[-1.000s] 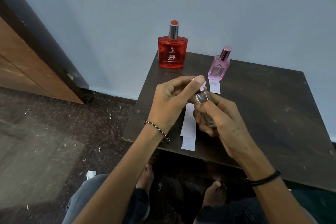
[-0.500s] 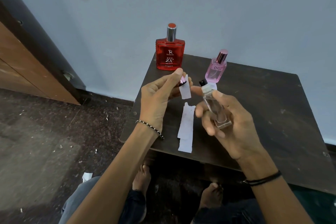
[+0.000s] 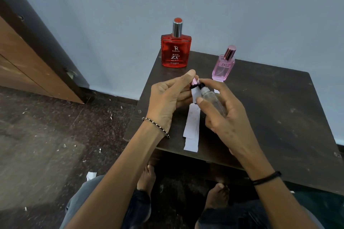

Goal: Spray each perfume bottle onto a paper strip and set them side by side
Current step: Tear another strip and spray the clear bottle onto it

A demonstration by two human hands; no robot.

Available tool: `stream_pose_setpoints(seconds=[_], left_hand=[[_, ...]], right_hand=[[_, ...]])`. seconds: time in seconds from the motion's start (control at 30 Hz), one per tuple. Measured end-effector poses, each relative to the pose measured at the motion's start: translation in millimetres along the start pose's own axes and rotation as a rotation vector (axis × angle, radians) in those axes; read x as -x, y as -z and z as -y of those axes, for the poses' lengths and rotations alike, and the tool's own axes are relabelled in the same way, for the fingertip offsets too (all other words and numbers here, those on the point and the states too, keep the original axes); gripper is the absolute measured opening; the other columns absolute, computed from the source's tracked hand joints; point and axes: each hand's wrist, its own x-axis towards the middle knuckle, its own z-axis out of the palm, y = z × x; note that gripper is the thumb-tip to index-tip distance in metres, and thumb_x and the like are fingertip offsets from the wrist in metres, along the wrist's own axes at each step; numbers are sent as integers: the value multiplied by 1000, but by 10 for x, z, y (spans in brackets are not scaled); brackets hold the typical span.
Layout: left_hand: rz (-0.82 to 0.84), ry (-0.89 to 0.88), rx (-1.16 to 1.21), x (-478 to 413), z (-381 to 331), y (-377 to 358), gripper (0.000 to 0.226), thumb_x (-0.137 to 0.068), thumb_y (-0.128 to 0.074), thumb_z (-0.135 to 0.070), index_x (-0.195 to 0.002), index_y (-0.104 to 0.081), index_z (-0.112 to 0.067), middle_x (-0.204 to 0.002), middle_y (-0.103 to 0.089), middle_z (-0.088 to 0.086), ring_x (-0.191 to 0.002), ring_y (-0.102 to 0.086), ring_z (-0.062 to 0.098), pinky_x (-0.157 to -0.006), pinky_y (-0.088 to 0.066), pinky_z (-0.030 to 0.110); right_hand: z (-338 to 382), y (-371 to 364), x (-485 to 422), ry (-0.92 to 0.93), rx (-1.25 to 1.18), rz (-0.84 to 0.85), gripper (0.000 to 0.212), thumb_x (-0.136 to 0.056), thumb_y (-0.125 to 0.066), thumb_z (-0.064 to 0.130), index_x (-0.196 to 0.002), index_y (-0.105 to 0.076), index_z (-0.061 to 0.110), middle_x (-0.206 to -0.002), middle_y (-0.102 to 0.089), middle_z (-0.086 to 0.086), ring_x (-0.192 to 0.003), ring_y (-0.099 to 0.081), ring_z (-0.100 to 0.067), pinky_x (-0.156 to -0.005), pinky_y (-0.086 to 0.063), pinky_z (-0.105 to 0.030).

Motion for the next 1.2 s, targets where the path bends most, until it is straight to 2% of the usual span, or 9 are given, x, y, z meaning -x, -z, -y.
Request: stream_pose_setpoints(seconds=[0.13,0.33,0.43,0.53,0.7,0.93,1.03,1.13,1.2], left_hand=[[36,63,39,-18,0,27,31,-93,-68,-26,-106,-76,0,-104,-78,19,-92,-77,27,-75,-62,32],[72,112,88,-32,-12,56,25,-94,-67,-25,-101,-76,-3,-101,-79,15,-88,-77,23,-74,-63,31],[68,115,91,-38,-7,48,20,-93,-68,-23,-95,-77,-5,-100,-78,14,-85,-76,22,-72,-63,30],[66,124,93,-41,-3,42,19,-93,-68,-22,-93,-77,-5,-98,-78,13,-83,-76,22,-72,-64,31],[65,140,97,-49,5,53,29,-93,-68,-23,-106,-74,2,-109,-76,19,-87,-77,25,-78,-64,34],[71,159,89,-43,6,54,28,-93,-68,-23,-105,-74,2,-109,-76,19,-89,-76,25,-74,-64,32],[73,160,77,-49,12,58,25,-93,-69,-23,-101,-75,0,-107,-77,17,-92,-75,27,-78,-64,33],[70,151,87,-50,7,61,28,-93,-68,-24,-106,-74,1,-108,-77,15,-91,-76,24,-73,-63,31],[71,146,103,-47,5,57,32,-94,-67,-23,-111,-72,3,-109,-77,17,-90,-77,24,-73,-63,31]], right_hand=[[21,-11,18,29,81,1,41,-97,-63,36,-137,-53,42,-118,-61,26,-103,-62,4,-83,-60,-29],[14,-22,18,105,151,10,39,-98,-64,30,-134,-53,39,-111,-59,30,-98,-61,12,-79,-50,-6],[-6,-27,10,177,268,-5,43,-98,-65,26,-139,-53,29,-104,-58,25,-90,-59,18,-78,-43,1],[-45,-46,-2,212,358,-12,47,-98,-64,26,-143,-50,20,-99,-58,15,-84,-56,21,-74,-41,3],[-50,-70,-3,222,383,12,43,-100,-60,26,-140,-47,20,-85,-50,25,-85,-57,16,-69,-43,2],[-87,-65,-15,219,404,18,40,-100,-60,25,-138,-49,18,-83,-53,19,-77,-58,15,-66,-42,1],[-89,-70,-12,237,414,10,40,-99,-61,24,-137,-50,18,-85,-55,18,-74,-58,11,-67,-42,0],[-72,-63,1,224,363,-22,39,-99,-62,26,-136,-52,22,-84,-55,23,-78,-59,13,-67,-42,0],[-60,-33,11,210,320,-47,39,-98,-64,29,-135,-53,25,-85,-59,20,-77,-61,7,-67,-44,-3]])
